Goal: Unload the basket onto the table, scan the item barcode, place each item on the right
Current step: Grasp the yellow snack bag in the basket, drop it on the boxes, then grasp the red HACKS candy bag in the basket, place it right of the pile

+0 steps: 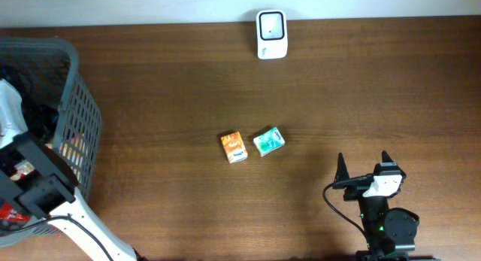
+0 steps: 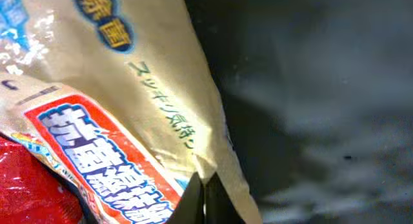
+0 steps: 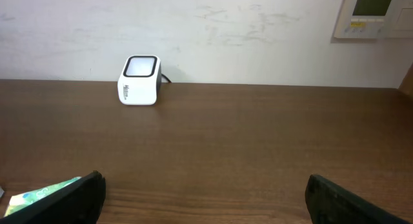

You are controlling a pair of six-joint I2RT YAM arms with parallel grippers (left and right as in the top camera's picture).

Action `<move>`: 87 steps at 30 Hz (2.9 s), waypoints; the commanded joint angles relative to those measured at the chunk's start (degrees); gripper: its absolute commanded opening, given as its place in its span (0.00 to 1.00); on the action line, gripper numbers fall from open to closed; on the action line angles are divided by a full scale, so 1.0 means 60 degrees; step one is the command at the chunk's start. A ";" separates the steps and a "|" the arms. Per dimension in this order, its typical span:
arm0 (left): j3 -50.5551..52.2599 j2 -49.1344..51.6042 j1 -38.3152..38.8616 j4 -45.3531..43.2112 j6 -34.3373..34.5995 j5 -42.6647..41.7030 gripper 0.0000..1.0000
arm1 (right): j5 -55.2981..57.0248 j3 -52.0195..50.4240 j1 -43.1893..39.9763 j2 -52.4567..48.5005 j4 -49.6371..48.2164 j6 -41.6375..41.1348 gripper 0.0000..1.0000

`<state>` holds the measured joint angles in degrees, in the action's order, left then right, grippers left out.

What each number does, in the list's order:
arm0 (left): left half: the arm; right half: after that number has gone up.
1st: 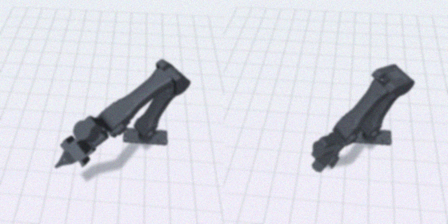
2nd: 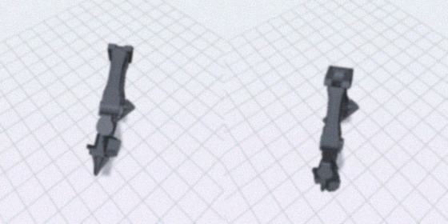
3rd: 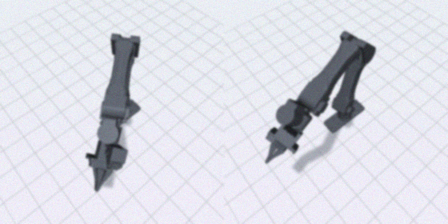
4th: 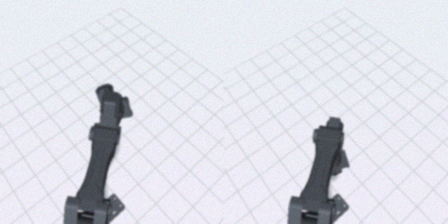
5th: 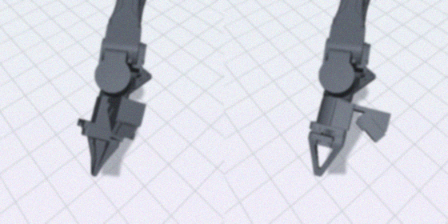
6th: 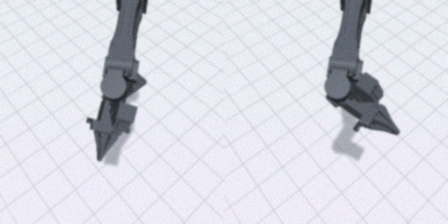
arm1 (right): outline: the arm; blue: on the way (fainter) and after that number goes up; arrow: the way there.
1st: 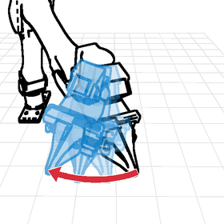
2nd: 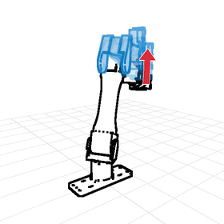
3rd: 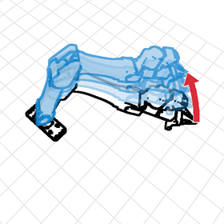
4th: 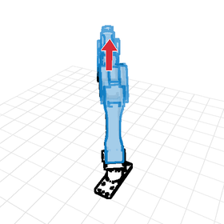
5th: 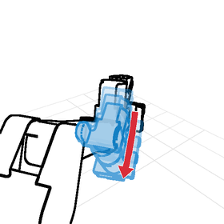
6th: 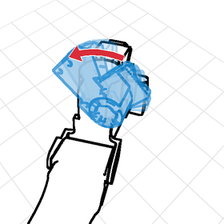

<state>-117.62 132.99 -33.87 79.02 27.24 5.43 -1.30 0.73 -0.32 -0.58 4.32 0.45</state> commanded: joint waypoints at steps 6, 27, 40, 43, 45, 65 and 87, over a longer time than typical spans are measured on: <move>-0.3883 0.0288 -0.0033 0.2572 0.0011 -0.0459 0.00 | 0.0055 -0.0069 0.0051 0.0062 0.0033 -0.0007 0.98; -0.5778 -0.4736 0.7344 0.2561 -0.0692 -0.2492 0.00 | 0.0055 -0.0069 0.0051 0.0062 0.0033 -0.0007 0.99; -0.5821 0.0718 1.0681 0.2710 -0.1279 -0.1504 1.00 | 0.0055 -0.0069 0.0051 0.0062 0.0033 -0.0007 0.99; -0.6991 0.0408 1.0367 0.2951 -0.1344 -0.1504 1.00 | 0.0055 -0.0069 0.0051 0.0062 0.0036 -0.0007 0.99; -0.7777 -0.0525 0.9588 0.2951 -0.1344 -0.1497 0.99 | 0.0055 -0.0069 0.0051 0.0062 0.0033 -0.0007 0.98; 0.0437 -0.3042 -0.1464 0.0109 0.0350 -0.0361 0.99 | 0.0051 -0.0069 0.0051 0.0062 0.0033 -0.0007 0.99; 0.6186 -0.3045 -0.1421 -0.2885 0.2069 0.1359 0.00 | 0.0055 -0.0069 0.0051 0.0062 0.0033 -0.0007 0.99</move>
<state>-81.89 114.30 -42.50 62.61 39.11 19.59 -1.30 0.73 -0.32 -0.58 4.32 0.43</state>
